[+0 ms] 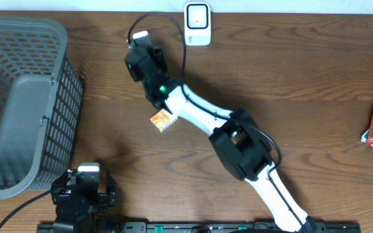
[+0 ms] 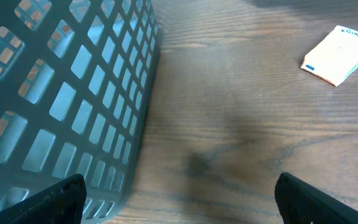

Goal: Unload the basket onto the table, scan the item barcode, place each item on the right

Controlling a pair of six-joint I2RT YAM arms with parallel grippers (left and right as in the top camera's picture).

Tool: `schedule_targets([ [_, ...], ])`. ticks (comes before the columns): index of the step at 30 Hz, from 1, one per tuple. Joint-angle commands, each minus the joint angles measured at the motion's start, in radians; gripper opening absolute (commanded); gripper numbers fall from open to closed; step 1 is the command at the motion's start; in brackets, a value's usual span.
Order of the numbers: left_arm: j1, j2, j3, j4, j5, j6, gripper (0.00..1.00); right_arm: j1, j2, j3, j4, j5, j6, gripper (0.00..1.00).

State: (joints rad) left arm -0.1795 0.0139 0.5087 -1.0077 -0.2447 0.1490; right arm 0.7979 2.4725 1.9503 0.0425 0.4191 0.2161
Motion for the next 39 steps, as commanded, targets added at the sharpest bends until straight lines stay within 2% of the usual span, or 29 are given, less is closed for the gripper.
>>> schedule_targets([
  [1,0.004,-0.002,0.002,-0.001,-0.002,-0.013,0.95,0.031,-0.039,-0.074,0.103,0.065,-0.039,0.68],
  [7,0.004,-0.002,0.002,-0.001,-0.002,-0.013,0.95,0.050,-0.039,-0.167,0.158,0.100,-0.040,0.69],
  [10,0.004,-0.002,0.002,-0.001,-0.002,-0.013,0.95,0.056,-0.041,-0.167,0.171,0.100,-0.076,0.85],
  [11,0.004,-0.002,0.002,-0.001,-0.002,-0.013,0.95,0.057,-0.047,-0.167,0.185,0.100,-0.110,0.99],
  [15,0.004,-0.002,0.002,-0.001,-0.002,-0.013,0.95,0.058,-0.113,-0.167,0.127,0.122,-0.128,0.99],
  [18,0.004,-0.002,0.002,-0.001,-0.002,-0.013,0.95,0.057,-0.229,-0.165,-0.043,0.113,-0.093,0.99],
  [21,0.004,-0.002,0.002,-0.001,-0.002,-0.013,0.95,0.045,-0.317,-0.126,-0.230,-0.046,-0.088,0.99],
  [22,0.004,-0.002,0.002,-0.001,-0.002,-0.013,0.95,0.030,-0.328,-0.048,-0.383,-0.108,-0.037,0.99],
  [25,0.004,-0.002,0.002,-0.001,-0.002,-0.013,0.95,-0.006,-0.303,0.152,-0.655,-0.156,0.035,0.99],
  [29,0.004,-0.002,0.002,-0.001,-0.002,-0.013,0.95,-0.034,-0.227,0.385,-0.843,-0.206,0.070,0.99],
  [30,0.004,-0.002,0.002,-0.001,-0.002,-0.013,0.95,-0.054,-0.159,0.496,-0.910,-0.297,0.099,0.99],
  [35,0.004,-0.002,0.002,-0.001,-0.002,-0.013,0.95,-0.094,-0.015,0.571,-0.920,-0.491,0.131,0.99],
  [39,0.004,-0.002,0.002,-0.001,-0.002,-0.013,0.95,-0.065,0.076,0.571,-0.834,-0.447,0.101,0.99],
])
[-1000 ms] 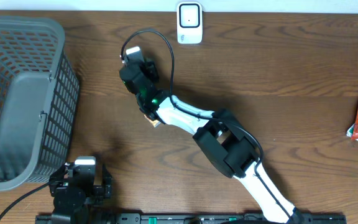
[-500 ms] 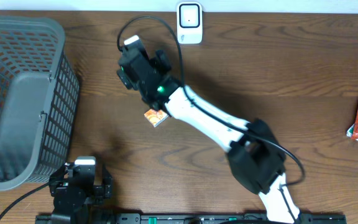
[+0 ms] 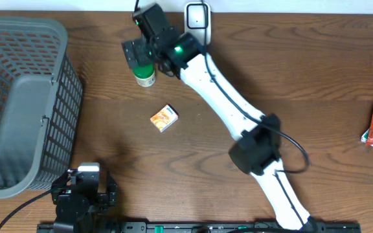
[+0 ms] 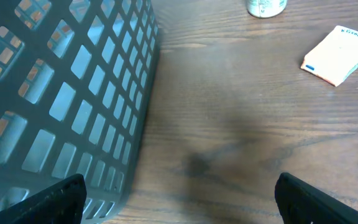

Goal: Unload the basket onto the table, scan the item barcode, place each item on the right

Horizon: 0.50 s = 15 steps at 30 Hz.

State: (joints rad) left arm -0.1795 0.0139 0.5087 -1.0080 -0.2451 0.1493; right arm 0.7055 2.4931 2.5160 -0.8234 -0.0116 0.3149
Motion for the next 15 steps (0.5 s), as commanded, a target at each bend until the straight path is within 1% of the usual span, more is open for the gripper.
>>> schedule_targets([
  [1,0.004,-0.002,0.002,-0.001,-0.002,-0.013,0.95,0.036,0.071,0.006,0.050,0.014,0.002,0.99],
  [9,0.004,-0.002,0.002,-0.001,-0.002,-0.013,0.95,0.042,0.161,0.005,0.149,0.027,0.007,0.99],
  [15,0.004,-0.002,0.002,0.000,-0.002,-0.013,0.95,0.038,0.219,0.005,0.145,0.109,0.002,0.99],
])
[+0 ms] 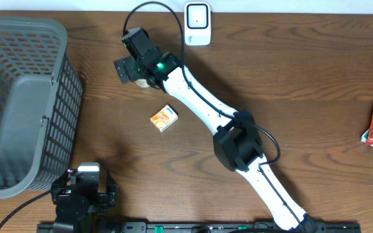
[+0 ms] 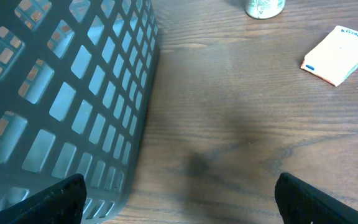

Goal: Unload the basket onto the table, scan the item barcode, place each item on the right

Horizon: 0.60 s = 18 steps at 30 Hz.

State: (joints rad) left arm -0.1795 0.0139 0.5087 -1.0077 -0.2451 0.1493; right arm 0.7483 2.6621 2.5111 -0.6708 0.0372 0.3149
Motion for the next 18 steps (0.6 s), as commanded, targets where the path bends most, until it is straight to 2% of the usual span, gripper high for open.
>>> schedule_targets([
  [1,0.004,-0.002,0.002,-0.001,-0.002,-0.013,0.95,-0.005,0.051,0.010,-0.010,0.060,0.002,0.99],
  [5,0.004,-0.002,0.002,-0.001,-0.002,-0.013,0.95,-0.005,0.056,0.010,-0.018,0.067,0.002,0.98],
  [11,0.004,-0.002,0.002,-0.001,-0.002,-0.013,0.95,-0.009,0.056,0.010,-0.017,0.097,0.002,0.85],
  [14,0.004,-0.002,0.002,-0.001,-0.002,-0.013,0.95,-0.011,0.056,0.010,-0.018,0.098,0.002,0.83],
  [18,0.004,-0.002,0.002,-0.001,-0.002,-0.013,0.95,-0.011,0.022,0.010,-0.052,0.124,0.002,0.75],
])
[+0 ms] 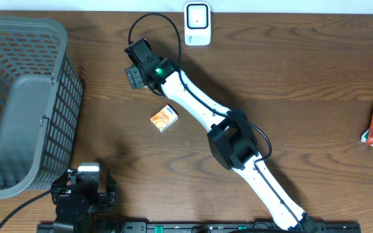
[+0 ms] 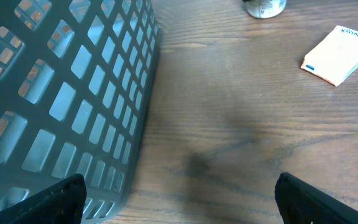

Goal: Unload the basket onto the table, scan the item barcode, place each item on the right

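A small white-and-green can [image 2: 266, 7] stands on the wood table at the top edge of the left wrist view. In the overhead view it is hidden under my right gripper [image 1: 136, 76], which reaches far to the upper left; its jaws do not show. The white barcode scanner [image 1: 197, 23] stands at the back edge, to the right of that gripper. A small orange-and-white box [image 1: 164, 118] lies flat in front of it, and this box [image 2: 339, 55] also shows at the right of the left wrist view. My left gripper [image 2: 179, 200] rests open and empty at the front left.
A large grey mesh basket [image 1: 18, 97] fills the left side, and its wall [image 2: 73, 106] stands just left of my left gripper. A red and green snack packet lies at the far right edge. The right arm stretches diagonally across the table's middle.
The right gripper has shifted slightly right and toward the front, now fully covering the can from above. The can, the box and the left arm have not moved.
At first the right gripper hung over the back left and no can showed in the left wrist view. Then the can stood on the table with the gripper behind it, near the scanner. After that the gripper was back over the can, and it still covers it.
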Controlling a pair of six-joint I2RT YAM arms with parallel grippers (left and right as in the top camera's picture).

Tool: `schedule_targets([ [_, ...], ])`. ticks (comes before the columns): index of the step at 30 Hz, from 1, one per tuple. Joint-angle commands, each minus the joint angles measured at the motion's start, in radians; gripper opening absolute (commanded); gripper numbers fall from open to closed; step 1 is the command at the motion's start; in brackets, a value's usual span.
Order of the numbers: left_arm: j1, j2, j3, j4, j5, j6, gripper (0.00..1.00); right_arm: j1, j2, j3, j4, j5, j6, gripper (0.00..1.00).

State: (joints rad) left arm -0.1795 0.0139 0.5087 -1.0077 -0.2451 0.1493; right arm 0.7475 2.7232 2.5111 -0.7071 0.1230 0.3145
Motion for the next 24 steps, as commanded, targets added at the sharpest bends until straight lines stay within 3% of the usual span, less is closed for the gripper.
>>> schedule_targets([
  [1,0.004,-0.002,0.002,-0.001,-0.002,-0.013,0.95,-0.010,-0.051,0.010,-0.020,0.037,0.002,0.74],
  [8,0.004,-0.002,0.002,-0.001,-0.002,-0.013,0.95,-0.011,-0.084,0.010,-0.068,0.038,-0.017,0.58],
  [19,0.004,-0.002,0.002,-0.001,-0.002,-0.013,0.95,-0.027,-0.150,0.010,-0.092,0.060,-0.032,0.53],
  [24,0.004,-0.002,0.002,-0.001,-0.002,-0.013,0.95,-0.027,-0.178,0.010,-0.211,0.097,-0.032,0.47],
])
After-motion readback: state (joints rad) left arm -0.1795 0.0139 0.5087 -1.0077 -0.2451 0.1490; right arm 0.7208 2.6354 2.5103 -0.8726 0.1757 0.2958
